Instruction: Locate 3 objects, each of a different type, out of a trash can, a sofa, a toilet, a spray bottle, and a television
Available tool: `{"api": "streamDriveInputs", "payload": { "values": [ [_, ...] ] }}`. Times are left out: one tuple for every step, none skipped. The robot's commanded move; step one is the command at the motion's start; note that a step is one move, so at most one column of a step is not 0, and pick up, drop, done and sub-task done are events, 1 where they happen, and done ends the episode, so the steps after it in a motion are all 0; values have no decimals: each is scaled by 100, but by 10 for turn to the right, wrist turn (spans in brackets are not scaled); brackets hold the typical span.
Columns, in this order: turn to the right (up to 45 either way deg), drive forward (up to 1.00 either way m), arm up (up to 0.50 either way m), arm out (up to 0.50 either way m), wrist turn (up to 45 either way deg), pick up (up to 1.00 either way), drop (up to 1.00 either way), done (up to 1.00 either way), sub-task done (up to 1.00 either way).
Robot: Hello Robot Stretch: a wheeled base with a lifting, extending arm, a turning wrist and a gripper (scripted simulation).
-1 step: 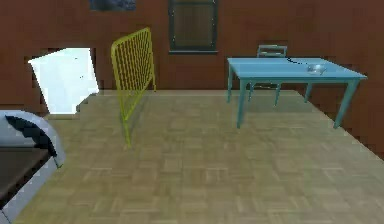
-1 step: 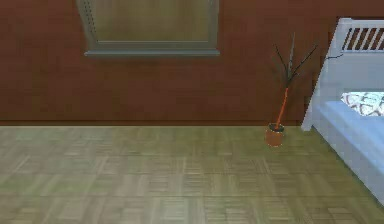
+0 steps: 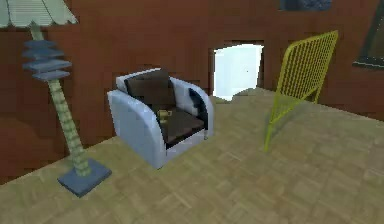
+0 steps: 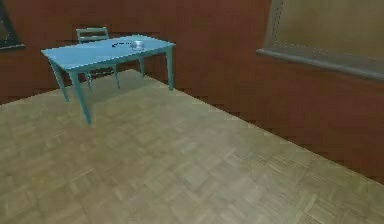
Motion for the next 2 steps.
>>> {"api": "streamDriveInputs", "payload": {
  "values": [
    [-450, 0, 0, 0, 0, 0, 0, 0, 0],
    [-450, 0, 0, 0, 0, 0, 0, 0, 0]
  ]
}}
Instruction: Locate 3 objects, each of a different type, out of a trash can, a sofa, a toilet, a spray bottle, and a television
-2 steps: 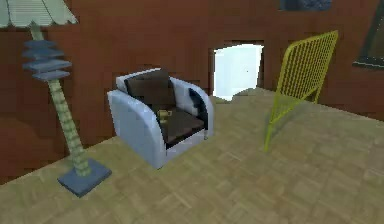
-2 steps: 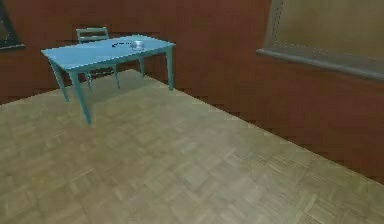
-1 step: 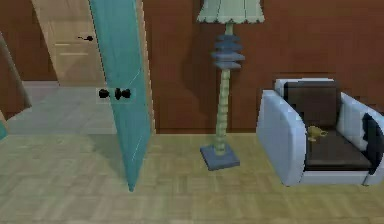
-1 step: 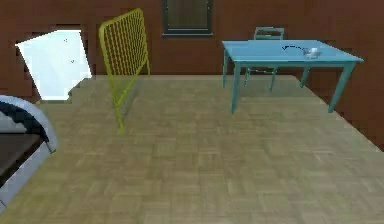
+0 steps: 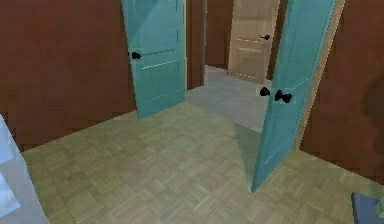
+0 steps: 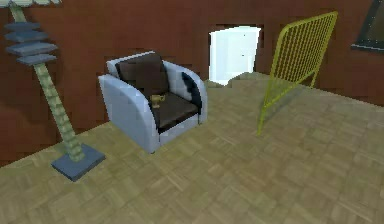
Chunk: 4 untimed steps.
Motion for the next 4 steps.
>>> {"api": "streamDriveInputs", "payload": {
  "values": [
    [-90, 0, 0, 0, 0, 0, 0, 0, 0],
    [-30, 0, 0, 0, 0, 0, 0, 0, 0],
    [0, 100, 0, 0, 0, 0, 0, 0, 0],
    [-30, 0, 0, 0, 0, 0, 0, 0, 0]
  ]
}}
